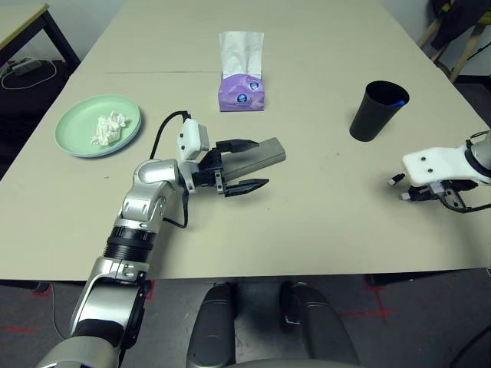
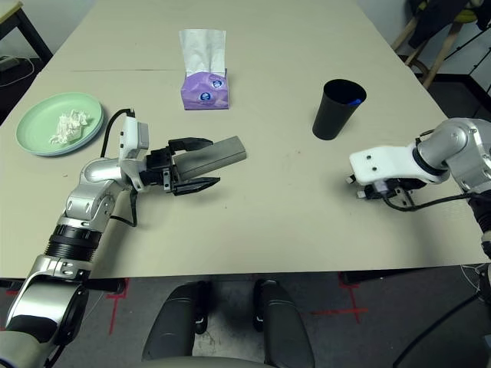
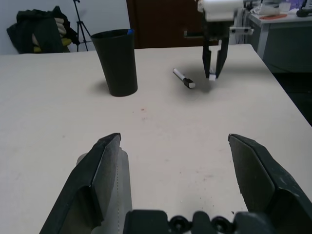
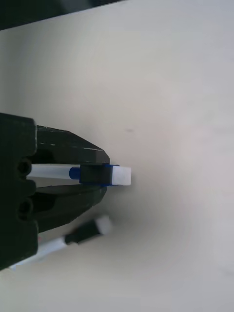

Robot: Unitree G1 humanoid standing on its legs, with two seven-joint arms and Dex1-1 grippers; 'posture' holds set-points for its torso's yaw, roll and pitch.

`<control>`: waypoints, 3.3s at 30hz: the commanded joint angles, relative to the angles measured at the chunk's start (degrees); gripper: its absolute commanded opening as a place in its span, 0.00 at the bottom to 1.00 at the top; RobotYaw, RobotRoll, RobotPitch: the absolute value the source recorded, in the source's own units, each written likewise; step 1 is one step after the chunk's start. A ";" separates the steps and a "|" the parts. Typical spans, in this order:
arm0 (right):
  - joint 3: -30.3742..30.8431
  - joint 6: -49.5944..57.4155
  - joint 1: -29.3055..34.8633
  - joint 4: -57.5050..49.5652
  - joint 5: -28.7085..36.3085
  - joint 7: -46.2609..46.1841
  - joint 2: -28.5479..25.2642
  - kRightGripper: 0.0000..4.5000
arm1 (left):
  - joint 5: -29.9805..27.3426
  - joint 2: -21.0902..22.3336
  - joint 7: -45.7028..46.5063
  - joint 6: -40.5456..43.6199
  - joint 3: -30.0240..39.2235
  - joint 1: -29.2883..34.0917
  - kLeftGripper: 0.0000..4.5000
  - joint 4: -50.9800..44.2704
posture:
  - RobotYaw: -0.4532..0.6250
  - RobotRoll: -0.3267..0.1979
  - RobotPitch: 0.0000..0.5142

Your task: Organize and tidy the items on the table.

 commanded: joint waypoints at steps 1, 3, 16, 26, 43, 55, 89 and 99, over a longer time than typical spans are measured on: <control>-3.09 10.48 -0.47 -6.47 4.92 -0.50 2.24 0.09 | 0.24 0.19 -0.33 -0.40 -0.44 0.74 1.00 -0.65 | 0.49 0.62 0.37; -5.23 16.84 -0.64 -9.71 8.08 -2.37 4.50 0.09 | 0.18 0.32 -0.29 -0.34 -0.40 0.95 1.00 -1.00 | 0.49 0.62 0.37; -24.28 28.01 -2.34 -16.81 22.60 -33.35 24.94 0.09 | -0.01 0.48 3.85 1.52 1.07 2.75 1.00 -1.40 | 0.47 0.62 0.35; -33.89 14.86 -0.75 -14.09 23.81 -55.98 35.64 0.09 | 1.13 -0.42 10.20 1.80 1.81 2.57 1.00 -1.71 | 0.48 0.62 0.34; -36.20 10.12 -2.32 -7.17 22.65 -73.14 34.28 0.09 | 0.46 -0.04 9.42 1.85 1.47 1.03 1.00 -1.22 | 0.47 0.62 0.34; -32.77 21.87 -0.18 -6.87 21.26 -75.18 32.22 0.09 | 0.61 0.52 8.77 1.96 1.55 0.92 1.00 -1.10 | 0.48 0.62 0.35; 4.42 -15.45 -13.80 24.31 -2.99 -6.27 7.81 1.00 | -0.04 1.16 11.25 3.67 2.45 4.40 1.00 -6.61 | 0.54 0.62 0.40; 9.03 -32.55 -18.47 36.71 -15.55 -10.84 6.68 1.00 | -0.36 1.31 12.86 4.70 2.89 6.79 1.00 -8.94 | 0.56 0.62 0.43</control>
